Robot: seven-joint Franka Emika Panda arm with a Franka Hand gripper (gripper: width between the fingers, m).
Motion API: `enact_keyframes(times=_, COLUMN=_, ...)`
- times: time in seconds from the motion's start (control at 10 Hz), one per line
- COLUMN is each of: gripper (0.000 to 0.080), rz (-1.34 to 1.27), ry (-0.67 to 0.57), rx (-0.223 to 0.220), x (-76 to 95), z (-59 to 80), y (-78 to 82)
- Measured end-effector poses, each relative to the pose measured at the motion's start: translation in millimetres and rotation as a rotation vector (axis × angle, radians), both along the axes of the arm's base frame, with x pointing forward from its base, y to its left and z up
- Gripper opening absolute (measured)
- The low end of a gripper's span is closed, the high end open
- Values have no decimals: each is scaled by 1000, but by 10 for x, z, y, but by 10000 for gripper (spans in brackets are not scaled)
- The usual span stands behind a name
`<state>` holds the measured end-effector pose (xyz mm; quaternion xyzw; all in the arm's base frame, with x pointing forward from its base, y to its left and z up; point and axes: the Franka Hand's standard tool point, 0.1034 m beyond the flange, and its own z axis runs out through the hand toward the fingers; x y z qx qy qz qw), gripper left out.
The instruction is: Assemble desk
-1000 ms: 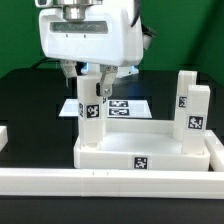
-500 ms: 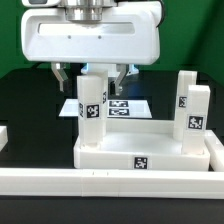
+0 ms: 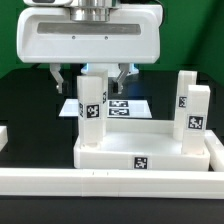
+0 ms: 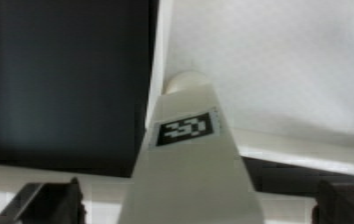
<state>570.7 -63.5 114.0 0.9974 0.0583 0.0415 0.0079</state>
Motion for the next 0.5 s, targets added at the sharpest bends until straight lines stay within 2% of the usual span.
enact_keyframes(times=0.2, gripper=649, rz=127, ry=1, rx=-22, x=-3, z=-4, y=-14)
enact_keyframes(times=0.3, gripper=623, rz=179, ry=4, rx=-31, x=-5, z=-4, y=-28)
enact_keyframes(times=0.4, gripper=492, rz=171, ry=4, rx=-31, x=-6, z=-4, y=-28)
enact_keyframes(times=0.5, gripper=492, rz=171, ry=4, rx=-31, x=-6, z=-4, y=-30)
